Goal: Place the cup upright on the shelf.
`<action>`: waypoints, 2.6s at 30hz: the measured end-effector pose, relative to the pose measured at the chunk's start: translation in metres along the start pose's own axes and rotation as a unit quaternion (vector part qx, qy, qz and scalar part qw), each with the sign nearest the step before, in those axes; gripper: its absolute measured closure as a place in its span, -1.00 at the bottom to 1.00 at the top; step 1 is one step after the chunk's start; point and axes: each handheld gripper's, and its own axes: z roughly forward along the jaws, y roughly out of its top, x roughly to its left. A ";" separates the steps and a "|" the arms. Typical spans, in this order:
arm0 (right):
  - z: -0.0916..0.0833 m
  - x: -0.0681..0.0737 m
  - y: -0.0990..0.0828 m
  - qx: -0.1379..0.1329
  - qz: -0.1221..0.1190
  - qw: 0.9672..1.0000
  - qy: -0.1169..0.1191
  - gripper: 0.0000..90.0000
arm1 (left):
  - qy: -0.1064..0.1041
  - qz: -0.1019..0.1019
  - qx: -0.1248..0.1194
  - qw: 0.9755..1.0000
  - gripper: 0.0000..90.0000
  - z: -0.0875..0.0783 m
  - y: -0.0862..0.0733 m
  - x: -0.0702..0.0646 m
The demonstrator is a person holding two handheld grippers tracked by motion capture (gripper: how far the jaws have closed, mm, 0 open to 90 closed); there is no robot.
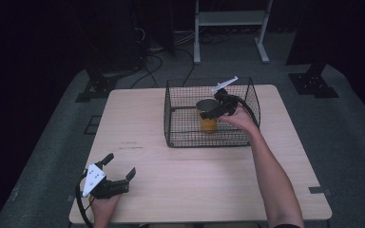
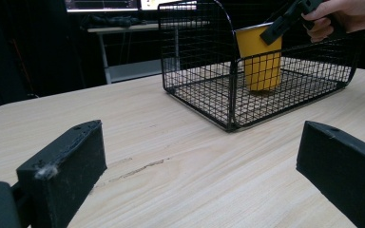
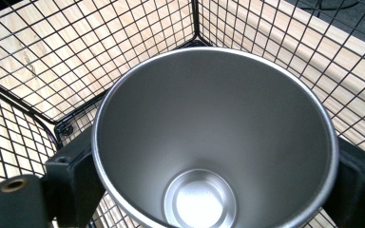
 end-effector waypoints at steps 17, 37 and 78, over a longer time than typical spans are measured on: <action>-0.001 0.000 -0.001 -0.007 -0.014 1.000 -0.006 -0.84 | 0.000 0.000 0.000 1.000 -0.96 0.000 0.000 0.000; -0.007 0.003 0.002 -0.031 -0.015 0.999 -0.002 -0.95 | 0.000 0.000 0.000 1.000 -0.96 0.000 0.000 0.000; -0.074 0.036 0.011 -0.120 -0.002 0.992 0.049 -0.90 | 0.002 0.002 0.002 1.000 -0.96 0.001 0.000 -0.001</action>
